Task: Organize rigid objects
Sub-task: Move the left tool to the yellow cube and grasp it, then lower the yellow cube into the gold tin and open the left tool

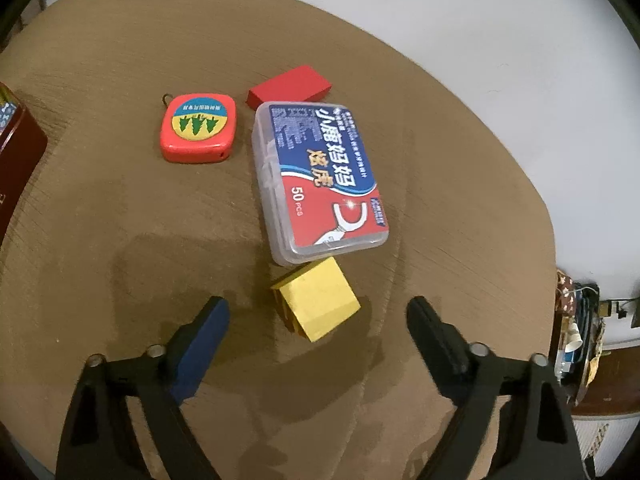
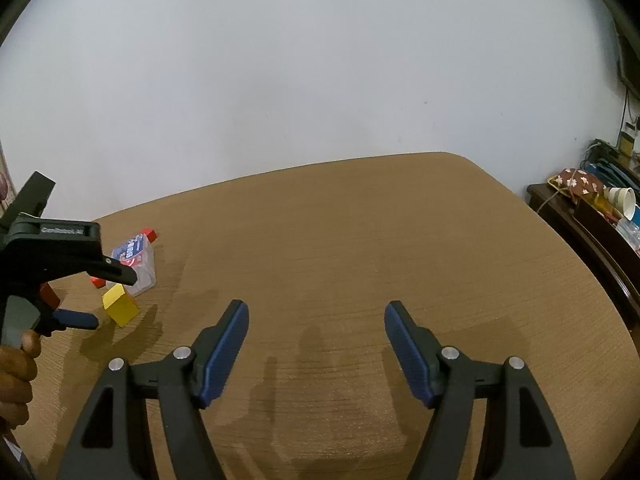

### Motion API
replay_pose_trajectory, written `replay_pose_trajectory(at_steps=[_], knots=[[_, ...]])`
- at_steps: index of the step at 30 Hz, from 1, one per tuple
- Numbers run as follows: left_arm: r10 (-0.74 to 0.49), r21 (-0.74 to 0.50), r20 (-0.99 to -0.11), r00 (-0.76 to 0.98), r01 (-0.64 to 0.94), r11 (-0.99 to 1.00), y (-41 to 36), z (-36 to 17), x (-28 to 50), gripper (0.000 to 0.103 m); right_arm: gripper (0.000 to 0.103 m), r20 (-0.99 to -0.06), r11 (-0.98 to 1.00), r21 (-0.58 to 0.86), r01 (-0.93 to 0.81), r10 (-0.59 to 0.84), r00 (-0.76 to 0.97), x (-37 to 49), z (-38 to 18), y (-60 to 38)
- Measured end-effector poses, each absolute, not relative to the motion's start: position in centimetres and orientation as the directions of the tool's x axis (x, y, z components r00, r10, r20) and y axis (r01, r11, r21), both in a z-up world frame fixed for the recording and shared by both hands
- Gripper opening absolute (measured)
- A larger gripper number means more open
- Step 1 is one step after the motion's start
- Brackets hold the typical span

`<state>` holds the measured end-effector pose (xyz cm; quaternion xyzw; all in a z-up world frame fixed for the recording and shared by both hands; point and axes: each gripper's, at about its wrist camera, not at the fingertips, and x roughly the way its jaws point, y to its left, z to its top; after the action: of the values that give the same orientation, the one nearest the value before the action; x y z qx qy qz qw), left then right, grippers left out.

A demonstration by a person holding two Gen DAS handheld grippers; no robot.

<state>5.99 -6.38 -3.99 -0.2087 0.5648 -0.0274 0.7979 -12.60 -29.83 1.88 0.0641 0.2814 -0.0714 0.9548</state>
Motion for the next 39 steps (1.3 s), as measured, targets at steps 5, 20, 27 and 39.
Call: replay_pose_trajectory(at_steps=[5,20,27,39], knots=[[-0.250,-0.332,-0.901,0.353,-0.194,0.923,-6.7,-4.1,6.0,0.050,0.073,-0.542,0.981,0.090,0.169,-0.094,0.835,-12.6,2.0,-30.0],[-0.225,-0.244,-0.852,0.473,0.022,0.970,-3.8,-0.7,-3.2,0.027,0.073,-0.549,0.979,0.106,0.174,-0.088,0.831,-12.2,2.0,-30.2],[-0.158,-0.201,-0.834,0.528,-0.024,0.979,6.6,3.4,-8.0,0.027,0.073,-0.578,0.978,0.096,0.183,-0.095,0.811,-11.5,1.7,-30.1],[-0.039,-0.128,-0.879,0.475,-0.158,0.979,20.1,1.0,-3.7,0.027,0.073,-0.630,0.977,0.061,0.206,-0.123,0.767,-10.4,0.7,-29.9]])
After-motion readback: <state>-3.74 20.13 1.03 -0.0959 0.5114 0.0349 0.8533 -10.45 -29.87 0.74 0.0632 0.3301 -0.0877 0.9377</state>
